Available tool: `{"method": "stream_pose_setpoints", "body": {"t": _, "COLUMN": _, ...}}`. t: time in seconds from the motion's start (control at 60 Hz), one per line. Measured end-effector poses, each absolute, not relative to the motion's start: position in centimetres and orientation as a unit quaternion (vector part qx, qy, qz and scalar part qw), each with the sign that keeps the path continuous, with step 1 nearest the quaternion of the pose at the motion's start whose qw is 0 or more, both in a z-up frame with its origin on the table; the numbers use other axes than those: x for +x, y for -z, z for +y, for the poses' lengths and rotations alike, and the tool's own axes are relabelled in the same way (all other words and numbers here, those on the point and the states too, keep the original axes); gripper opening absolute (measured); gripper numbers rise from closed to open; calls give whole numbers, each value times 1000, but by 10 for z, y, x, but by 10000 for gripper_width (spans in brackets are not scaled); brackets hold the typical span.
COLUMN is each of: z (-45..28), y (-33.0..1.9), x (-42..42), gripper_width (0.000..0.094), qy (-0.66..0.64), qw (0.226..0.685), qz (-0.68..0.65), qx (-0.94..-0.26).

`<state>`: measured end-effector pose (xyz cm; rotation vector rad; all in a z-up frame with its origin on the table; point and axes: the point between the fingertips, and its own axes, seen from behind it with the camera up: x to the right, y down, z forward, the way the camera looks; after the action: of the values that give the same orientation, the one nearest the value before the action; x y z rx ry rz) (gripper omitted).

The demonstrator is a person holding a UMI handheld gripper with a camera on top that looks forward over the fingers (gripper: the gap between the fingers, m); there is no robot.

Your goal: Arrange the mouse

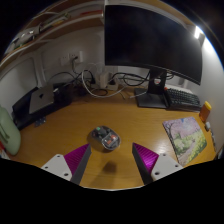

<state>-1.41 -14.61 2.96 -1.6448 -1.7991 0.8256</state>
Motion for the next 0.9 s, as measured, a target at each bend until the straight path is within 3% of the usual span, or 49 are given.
{"method": "stream_pose_setpoints", "body": {"t": 0.267, "z": -148, "y": 3, "x": -59, "gripper_width": 867, "qy": -281, "qw": 283, "qz": -675, "qx": -620}}
{"method": "stream_pose_setpoints", "body": {"t": 0.783, "z": -134, "y": 17, "x": -112, "gripper_width": 875, "qy": -271, "qw": 287, "qz": -653, "qx": -646}}
{"method": "stream_pose_setpoints", "body": {"t": 0.867, "z": -140, "y": 18, "x": -110, "gripper_width": 445, "qy": -276, "qw": 281, "qz": -659, "qx": -641}}
{"method": "stream_pose_setpoints", "body": {"t": 0.9, "z": -139, "y": 17, "x": -109, "gripper_width": 433, "qy": -268, "qw": 288, "qz": -661, "qx": -640}}
